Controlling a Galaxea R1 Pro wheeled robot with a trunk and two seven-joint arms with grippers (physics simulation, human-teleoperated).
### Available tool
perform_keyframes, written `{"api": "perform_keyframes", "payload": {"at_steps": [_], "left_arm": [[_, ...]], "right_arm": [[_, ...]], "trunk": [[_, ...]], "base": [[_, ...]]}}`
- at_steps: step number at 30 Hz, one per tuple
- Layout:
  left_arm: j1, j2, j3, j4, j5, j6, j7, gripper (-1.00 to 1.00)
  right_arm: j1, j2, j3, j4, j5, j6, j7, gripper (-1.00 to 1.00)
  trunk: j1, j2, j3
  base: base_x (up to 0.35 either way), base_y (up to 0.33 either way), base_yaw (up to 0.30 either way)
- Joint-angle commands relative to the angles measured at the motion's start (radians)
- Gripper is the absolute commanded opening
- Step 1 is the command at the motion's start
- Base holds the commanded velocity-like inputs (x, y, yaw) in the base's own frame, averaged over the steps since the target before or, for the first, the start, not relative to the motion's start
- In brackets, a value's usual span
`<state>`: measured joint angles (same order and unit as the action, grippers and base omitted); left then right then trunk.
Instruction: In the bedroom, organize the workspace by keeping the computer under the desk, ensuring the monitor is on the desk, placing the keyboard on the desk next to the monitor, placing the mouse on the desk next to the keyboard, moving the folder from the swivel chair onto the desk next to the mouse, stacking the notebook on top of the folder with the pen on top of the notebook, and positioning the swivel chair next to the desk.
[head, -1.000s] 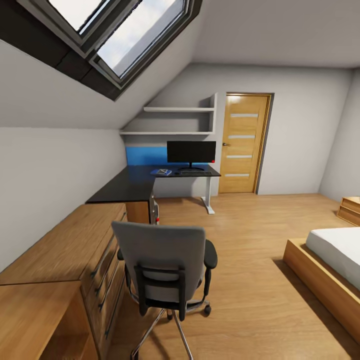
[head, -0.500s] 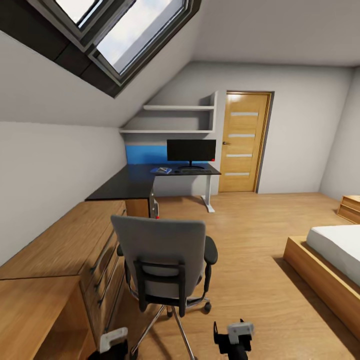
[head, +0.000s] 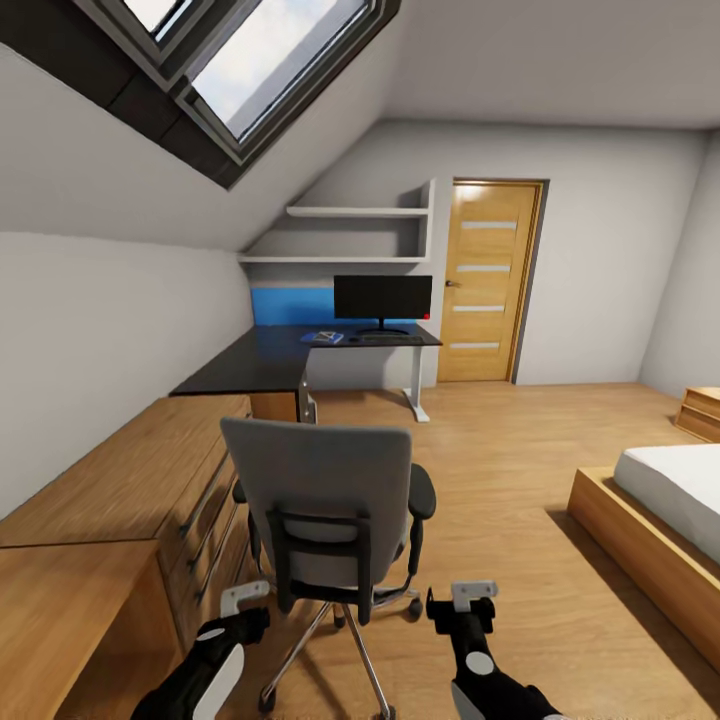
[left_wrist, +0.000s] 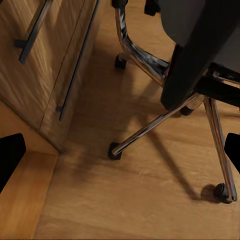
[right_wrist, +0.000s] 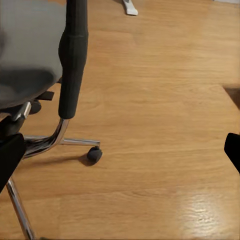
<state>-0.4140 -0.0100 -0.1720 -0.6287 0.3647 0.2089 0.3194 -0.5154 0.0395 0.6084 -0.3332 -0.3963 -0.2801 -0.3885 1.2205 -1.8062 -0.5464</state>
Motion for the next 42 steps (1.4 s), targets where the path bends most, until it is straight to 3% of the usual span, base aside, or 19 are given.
{"api": "perform_keyframes", "payload": {"at_steps": [1, 2, 4, 19, 36, 39, 41, 42], "left_arm": [[-0.001, 0.002, -0.005, 0.01, 0.009, -0.005, 0.008, 1.0], [-0.001, 0.009, -0.006, 0.045, 0.008, -0.046, 0.006, 1.0], [-0.002, 0.011, -0.007, 0.061, 0.008, -0.061, 0.006, 1.0], [-0.002, 0.007, -0.012, 0.088, 0.006, -0.071, 0.009, 1.0], [-0.002, -0.006, -0.026, 0.089, 0.005, -0.07, 0.007, 1.0], [-0.002, -0.04, -0.048, 0.074, 0.005, -0.061, 0.008, 1.0], [-0.002, -0.081, -0.053, 0.005, 0.005, -0.052, 0.009, 1.0], [-0.002, -0.084, -0.053, 0.0, 0.005, -0.05, 0.009, 1.0]], "right_arm": [[-0.001, 0.001, 0.01, 0.005, -0.011, -0.005, -0.005, 1.0], [0.0, 0.012, 0.012, 0.011, -0.01, -0.008, -0.005, 1.0], [0.001, 0.024, 0.013, 0.012, -0.008, -0.013, -0.004, 1.0], [0.003, 0.08, 0.014, 0.052, -0.005, -0.075, -0.004, 1.0], [0.006, 0.081, 0.014, 0.082, -0.002, -0.101, 0.001, 1.0], [0.006, 0.082, 0.016, 0.094, -0.002, -0.109, 0.0, 1.0], [0.006, 0.082, 0.016, 0.097, -0.002, -0.112, 0.0, 1.0], [0.006, 0.082, 0.016, 0.097, -0.002, -0.111, 0.0, 1.0]], "trunk": [[0.004, -0.008, -0.004], [0.008, -0.015, -0.007], [0.015, -0.029, -0.014], [0.073, -0.134, -0.061], [0.138, -0.253, -0.114], [0.15, -0.274, -0.123], [0.157, -0.288, -0.13], [0.161, -0.295, -0.133]], "base": [[0.0, 0.0, 0.0], [0.0, 0.0, 0.0], [0.0, 0.0, 0.0], [0.0, 0.0, 0.085], [0.0, 0.0, 0.009], [0.0, 0.0, 0.0], [0.0, 0.0, 0.0], [0.0, 0.0, 0.0]]}}
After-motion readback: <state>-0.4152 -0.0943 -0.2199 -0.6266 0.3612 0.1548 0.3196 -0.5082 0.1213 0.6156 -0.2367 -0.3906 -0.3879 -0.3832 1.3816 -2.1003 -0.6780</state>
